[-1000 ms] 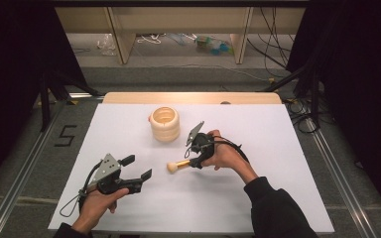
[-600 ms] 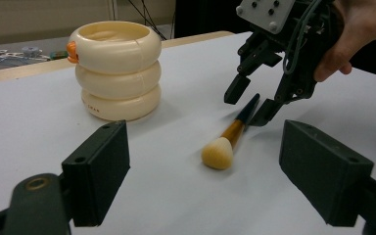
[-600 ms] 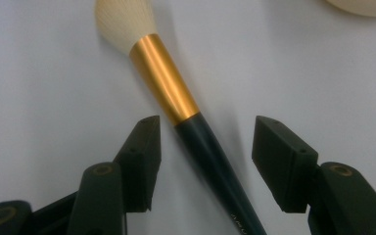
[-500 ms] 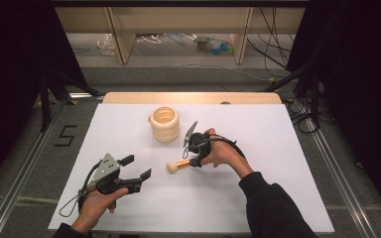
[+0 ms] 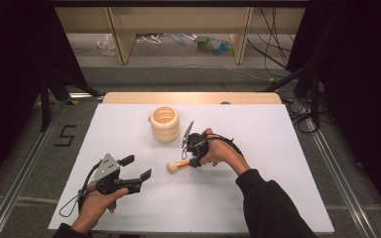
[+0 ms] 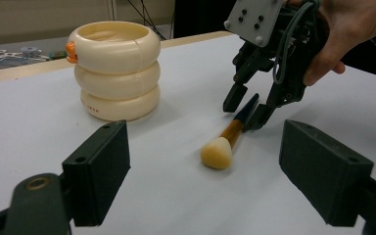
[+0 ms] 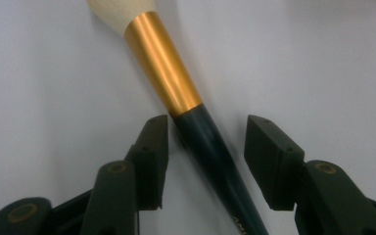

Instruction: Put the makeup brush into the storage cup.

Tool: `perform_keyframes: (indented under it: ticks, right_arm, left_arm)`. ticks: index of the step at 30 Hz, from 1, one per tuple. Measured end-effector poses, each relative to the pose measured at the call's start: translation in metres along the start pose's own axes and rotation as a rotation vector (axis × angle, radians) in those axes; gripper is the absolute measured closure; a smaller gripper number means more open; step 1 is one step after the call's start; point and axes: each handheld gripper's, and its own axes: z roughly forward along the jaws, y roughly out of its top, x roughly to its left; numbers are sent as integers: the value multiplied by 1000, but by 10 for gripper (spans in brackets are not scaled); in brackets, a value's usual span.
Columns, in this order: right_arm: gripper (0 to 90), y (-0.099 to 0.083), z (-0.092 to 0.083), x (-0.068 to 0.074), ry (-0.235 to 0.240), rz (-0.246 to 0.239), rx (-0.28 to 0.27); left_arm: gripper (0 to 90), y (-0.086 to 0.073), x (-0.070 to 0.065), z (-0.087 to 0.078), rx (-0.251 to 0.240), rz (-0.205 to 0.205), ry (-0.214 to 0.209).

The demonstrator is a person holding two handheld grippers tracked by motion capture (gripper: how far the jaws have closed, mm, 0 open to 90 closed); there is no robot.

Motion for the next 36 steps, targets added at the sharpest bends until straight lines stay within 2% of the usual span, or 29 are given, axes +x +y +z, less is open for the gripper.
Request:
perform_keyframes:
  ticks: [2, 5, 9, 13, 14, 18, 20, 25, 27, 34, 36]
  right_arm:
    - [567, 0, 0, -1, 17, 1, 3]
    - [584, 0, 0, -1, 23, 7, 5]
    - [606, 1, 0, 0, 13, 13, 10]
    - [649, 3, 0, 2, 15, -1, 19]
    - [654, 3, 0, 2, 22, -10, 22]
    - [668, 4, 0, 3, 19, 1, 31]
    - [675, 5, 0, 3, 18, -10, 35]
    - [684, 6, 0, 4, 20, 7, 47]
    - [689, 6, 1, 4, 17, -2, 42]
    - [707, 9, 1, 4, 18, -20, 64]
    - [712, 9, 1, 4, 19, -20, 67]
  left_arm:
    - [191, 0, 1, 0, 1, 13, -2]
    - [191, 0, 1, 0, 0, 11, -2]
    - [191, 0, 0, -1, -2, 14, -8]
    - [191, 0, 1, 0, -7, 14, -16]
    - [191, 0, 1, -1, 0, 15, -6]
    - [191, 0, 1, 0, -7, 15, -15]
    - [192, 0, 1, 0, -7, 16, -15]
    - [192, 0, 1, -1, -1, 16, -6]
    - [192, 0, 1, 1, -9, 15, -16]
    - [192, 0, 0, 0, 2, 7, -5]
    - [192, 0, 1, 0, -7, 14, -12]
